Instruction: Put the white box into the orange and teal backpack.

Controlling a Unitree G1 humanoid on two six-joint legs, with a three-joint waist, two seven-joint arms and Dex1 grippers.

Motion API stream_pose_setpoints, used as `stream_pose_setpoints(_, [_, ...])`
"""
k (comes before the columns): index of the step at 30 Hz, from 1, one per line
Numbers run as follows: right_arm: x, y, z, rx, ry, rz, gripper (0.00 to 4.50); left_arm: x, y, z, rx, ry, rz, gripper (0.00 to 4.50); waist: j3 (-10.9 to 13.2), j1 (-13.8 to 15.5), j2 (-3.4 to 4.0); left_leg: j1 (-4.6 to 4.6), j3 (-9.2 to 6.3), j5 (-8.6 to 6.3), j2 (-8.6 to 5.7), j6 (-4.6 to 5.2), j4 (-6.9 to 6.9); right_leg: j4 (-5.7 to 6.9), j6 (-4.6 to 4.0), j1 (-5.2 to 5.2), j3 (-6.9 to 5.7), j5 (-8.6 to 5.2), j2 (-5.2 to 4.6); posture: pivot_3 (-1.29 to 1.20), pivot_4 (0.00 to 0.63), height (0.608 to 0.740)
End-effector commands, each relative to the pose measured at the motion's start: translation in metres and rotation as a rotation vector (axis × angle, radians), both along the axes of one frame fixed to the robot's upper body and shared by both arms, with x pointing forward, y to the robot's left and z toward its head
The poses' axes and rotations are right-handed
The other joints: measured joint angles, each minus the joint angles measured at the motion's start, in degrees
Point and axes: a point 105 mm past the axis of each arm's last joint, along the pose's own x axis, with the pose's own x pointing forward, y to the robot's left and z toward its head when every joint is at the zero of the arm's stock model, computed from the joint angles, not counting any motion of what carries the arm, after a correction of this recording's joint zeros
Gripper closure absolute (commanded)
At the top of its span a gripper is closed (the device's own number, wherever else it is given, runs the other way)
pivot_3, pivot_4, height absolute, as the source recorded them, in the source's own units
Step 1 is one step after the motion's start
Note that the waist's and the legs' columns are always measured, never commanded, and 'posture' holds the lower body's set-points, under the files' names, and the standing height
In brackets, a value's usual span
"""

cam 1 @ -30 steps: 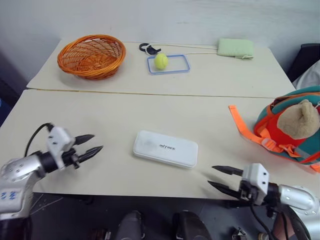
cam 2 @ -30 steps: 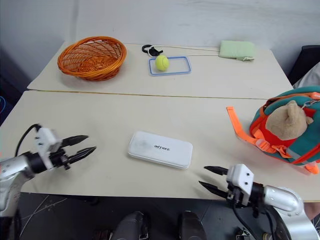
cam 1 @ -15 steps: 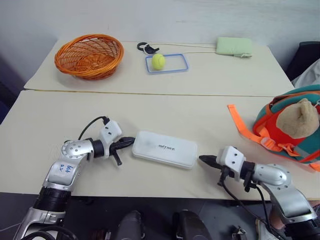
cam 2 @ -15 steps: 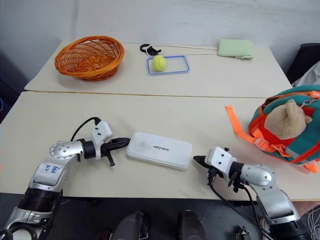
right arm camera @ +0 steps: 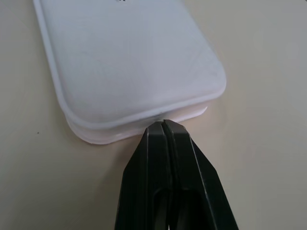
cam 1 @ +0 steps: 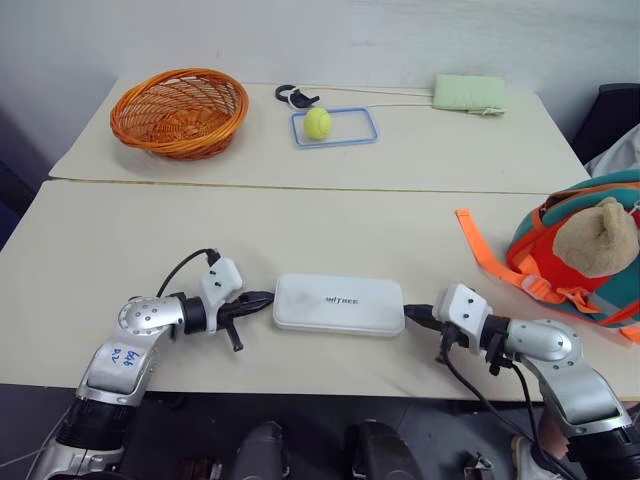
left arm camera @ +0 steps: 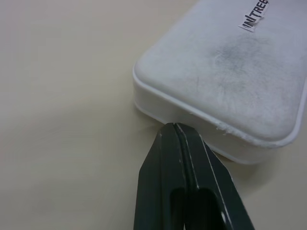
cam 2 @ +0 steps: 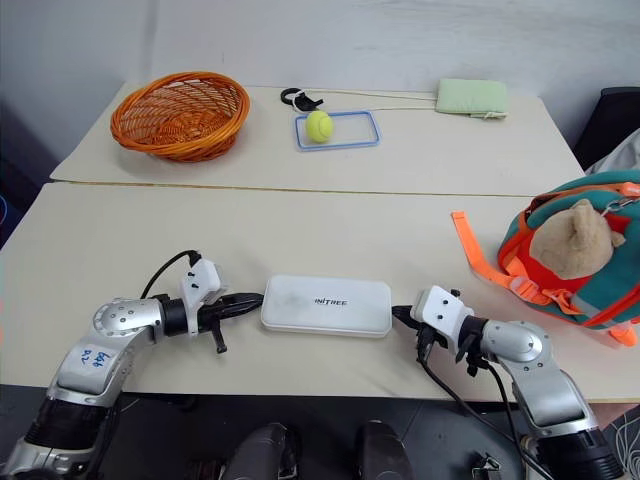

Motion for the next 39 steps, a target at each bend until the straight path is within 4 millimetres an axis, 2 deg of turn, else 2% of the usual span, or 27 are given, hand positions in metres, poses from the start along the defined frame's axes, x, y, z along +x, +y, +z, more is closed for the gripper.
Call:
stream_pose_setpoints(1, [0.001, -0.005, 0.005, -0.016, -0.037, 0.001, 4.5, -0.009, 0.01, 0.013, -0.075, 0.02, 0.041, 4.31, 0.0, -0.1, 0.0, 0.0, 0.0, 0.0, 0.0, 0.0, -0.01, 0.0, 0.0, 0.0, 0.0, 0.0, 0.0, 0.0, 0.15, 0.74])
stream_pose_setpoints(3, [0.003, -0.013, 0.008, -0.017, -0.046, -0.027, 4.5, -0.017, 0.027, 0.01, -0.117, 0.123, 0.108, 3.95, 0.0, -0.3, 0.0, 0.0, 0.0, 0.0, 0.02, 0.0, -0.02, 0.0, 0.0, -0.01, 0.0, 0.0, 0.0, 0.0, 0.15, 0.74])
stream_pose_setpoints(5, [0.004, -0.018, 0.01, -0.021, -0.049, -0.038, 4.5, -0.02, 0.047, 0.004, -0.16, 0.267, 0.222, 3.32, 0.0, -0.2, 0.01, 0.02, -0.01, 0.01, 0.03, -0.01, -0.03, 0.01, 0.0, -0.01, 0.0, 0.0, 0.0, 0.0, 0.15, 0.74])
stream_pose_setpoints(6, [0.005, -0.019, 0.011, -0.022, -0.049, -0.038, 4.5, -0.023, 0.057, -0.001, -0.181, 0.371, 0.281, 3.0, 0.0, -0.1, 0.01, 0.01, -0.04, 0.01, 0.03, -0.01, -0.02, 0.01, 0.0, 0.0, 0.0, 0.0, 0.0, 0.0, 0.15, 0.74])
stream_pose_setpoints(8, [0.003, -0.02, 0.01, -0.031, -0.039, -0.019, 4.5, -0.043, 0.067, -0.01, -0.231, 0.686, 0.286, 2.39, 0.0, -0.1, 0.0, 0.04, -0.1, 0.01, 0.03, -0.01, 0.0, 0.05, -0.01, 0.05, -0.03, -0.01, 0.0, 0.0, 0.15, 0.74])
stream_pose_setpoints(9, [0.002, -0.019, 0.01, -0.025, -0.029, 0.006, 4.5, -0.049, 0.067, -0.007, -0.276, 0.79, 0.264, 2.02, 0.0, -0.1, 0.0, 0.08, -0.14, 0.02, 0.02, -0.02, -0.02, 0.05, -0.01, 0.08, -0.06, -0.01, 0.0, 0.0, 0.15, 0.74])
stream_pose_setpoints(11, [-0.002, -0.018, 0.011, -0.011, -0.012, 0.044, 4.5, -0.049, 0.069, -0.002, -0.346, 0.894, 0.26, 1.58, 0.0, -0.1, 0.07, 0.12, -0.13, 0.02, 0.0, -0.03, -0.04, 0.05, -0.02, 0.11, -0.05, -0.02, 0.0, 0.0, 0.15, 0.74])
stream_pose_setpoints(15, [-0.012, -0.017, 0.01, -0.041, 0.01, 0.13, 4.5, -0.023, 0.063, 0.002, -0.449, 1.011, 0.319, 0.41, 0.0, 0.5, 0.1, 0.11, -0.15, 0.02, -0.06, -0.03, -0.01, 0.06, -0.02, 0.11, -0.07, -0.02, -0.03, 0.0, 0.15, 0.74])
stream_pose_setpoints(17, [-0.01, -0.017, 0.012, -0.031, -0.001, 0.123, 4.5, -0.017, 0.049, 0.007, -0.484, 1.086, 0.268, 0.01, 0.0, 1.2, 0.07, 0.11, -0.14, 0.03, -0.09, -0.02, 0.05, 0.09, -0.01, 0.14, -0.07, -0.02, -0.04, 0.0, 0.15, 0.74])
stream_pose_setpoints(20, [-0.007, -0.015, 0.014, -0.01, -0.012, 0.119, 4.5, 0.001, 0.03, 0.017, -0.534, 1.071, 0.22, 0.01, 0.0, 1.6, 0.08, 0.11, -0.15, 0.05, -0.14, 0.01, 0.09, 0.13, 0.0, 0.15, -0.06, -0.01, -0.09, 0.0, 0.15, 0.74])
stream_pose_setpoints(23, [-0.008, -0.011, 0.012, -0.011, 0.0, 0.146, 4.5, 0.01, 0.015, 0.01, -0.508, 1.08, 0.234, 0.01, 0.0, 1.5, 0.07, 0.06, -0.15, 0.04, -0.15, 0.02, 0.12, 0.12, 0.01, 0.12, -0.07, 0.0, -0.09, 0.0, 0.15, 0.74])
stream_pose_setpoints(26, [-0.007, -0.006, 0.01, -0.013, 0.006, 0.162, 4.5, 0.015, -0.002, 0.006, -0.517, 1.096, 0.211, 0.01, 0.0, 1.4, 0.07, 0.06, -0.13, 0.06, -0.15, 0.0, 0.14, 0.14, 0.01, 0.12, -0.06, 0.0, -0.08, 0.0, 0.15, 0.74])
stream_pose_setpoints(30, [-0.004, -0.004, 0.008, -0.019, 0.005, 0.168, 4.5, 0.02, -0.011, -0.001, -0.517, 1.134, 0.225, 0.01, 0.0, 1.5, 0.08, 0.08, -0.13, 0.08, -0.16, 0.0, 0.21, 0.15, 0.01, 0.15, -0.08, 0.0, -0.07, 0.0, 0.15, 0.74])
stream_pose_setpoints(35, [0.007, -0.004, 0.006, -0.037, -0.003, 0.167, 4.5, 0.012, -0.023, 0.002, -0.497, 1.189, 0.126, 0.01, 0.0, 1.4, 0.08, 0.11, -0.13, 0.09, -0.15, -0.02, 0.22, 0.15, 0.02, 0.18, -0.07, 0.0, -0.07, 0.0, 0.15, 0.74])
stream_pose_setpoints(39, [0.009, -0.001, 0.004, -0.05, -0.004, 0.211, 4.5, 0.023, -0.037, 0.014, -0.569, 1.193, 0.089, 0.01, 0.0, 1.6, 0.07, 0.1, -0.16, 0.09, -0.16, -0.03, 0.22, 0.14, 0.02, 0.18, -0.09, 0.0, -0.07, 0.0, 0.15, 0.74])
